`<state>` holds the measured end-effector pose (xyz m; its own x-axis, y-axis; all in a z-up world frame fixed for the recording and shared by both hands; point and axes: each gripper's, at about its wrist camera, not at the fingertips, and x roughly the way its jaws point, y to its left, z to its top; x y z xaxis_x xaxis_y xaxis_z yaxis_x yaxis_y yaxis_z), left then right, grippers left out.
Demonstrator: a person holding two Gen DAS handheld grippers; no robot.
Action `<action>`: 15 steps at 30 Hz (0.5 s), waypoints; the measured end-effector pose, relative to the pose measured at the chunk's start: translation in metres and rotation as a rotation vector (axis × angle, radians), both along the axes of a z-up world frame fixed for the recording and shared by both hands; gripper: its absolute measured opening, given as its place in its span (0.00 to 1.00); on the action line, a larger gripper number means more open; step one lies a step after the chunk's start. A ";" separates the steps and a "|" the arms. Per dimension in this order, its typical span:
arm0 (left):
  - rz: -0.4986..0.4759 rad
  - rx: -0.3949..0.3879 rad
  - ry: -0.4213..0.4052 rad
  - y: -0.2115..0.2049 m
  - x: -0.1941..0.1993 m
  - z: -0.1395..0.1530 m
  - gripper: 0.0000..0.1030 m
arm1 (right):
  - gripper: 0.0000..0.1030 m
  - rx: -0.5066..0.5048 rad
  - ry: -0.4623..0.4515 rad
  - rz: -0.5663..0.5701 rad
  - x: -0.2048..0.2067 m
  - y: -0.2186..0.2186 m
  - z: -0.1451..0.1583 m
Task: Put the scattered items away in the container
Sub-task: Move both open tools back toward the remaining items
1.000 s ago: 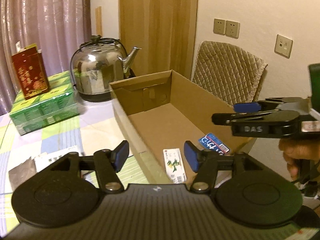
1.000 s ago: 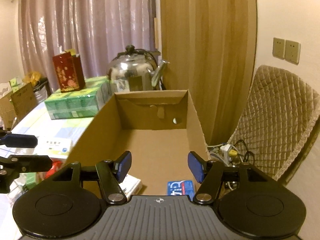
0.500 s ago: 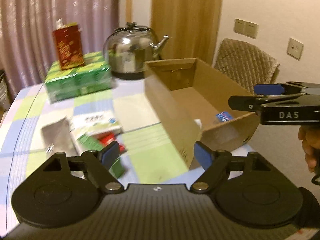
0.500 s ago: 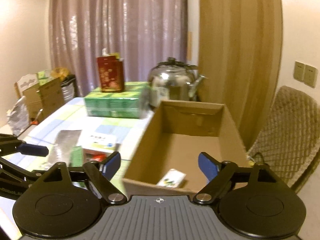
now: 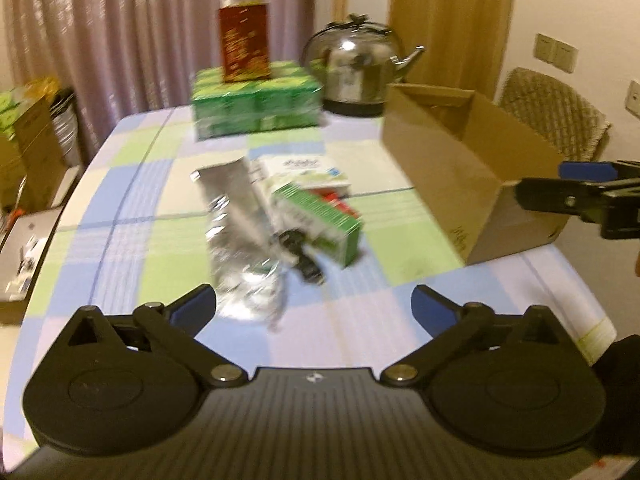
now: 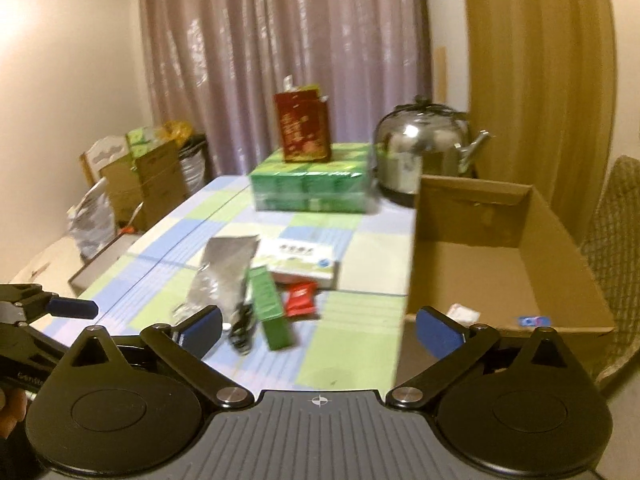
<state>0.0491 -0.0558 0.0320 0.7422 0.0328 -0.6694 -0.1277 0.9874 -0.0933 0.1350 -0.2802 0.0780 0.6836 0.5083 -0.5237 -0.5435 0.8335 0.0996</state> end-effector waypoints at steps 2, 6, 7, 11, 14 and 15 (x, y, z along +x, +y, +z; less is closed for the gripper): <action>0.036 0.001 0.008 0.010 -0.010 -0.007 0.99 | 0.98 -0.004 0.014 0.012 -0.003 0.009 -0.004; 0.088 -0.018 0.036 0.029 -0.023 -0.017 0.99 | 0.98 -0.014 0.038 0.038 -0.008 0.023 -0.013; 0.096 -0.017 0.041 0.033 -0.026 -0.018 0.99 | 0.98 -0.018 0.046 0.047 -0.008 0.027 -0.015; 0.114 -0.023 0.045 0.043 -0.030 -0.021 0.99 | 0.98 -0.030 0.074 0.072 -0.007 0.039 -0.025; 0.121 -0.027 0.050 0.047 -0.030 -0.023 0.99 | 0.98 -0.038 0.087 0.081 -0.004 0.046 -0.030; 0.119 -0.028 0.050 0.048 -0.029 -0.024 0.99 | 0.98 -0.039 0.091 0.083 -0.004 0.048 -0.032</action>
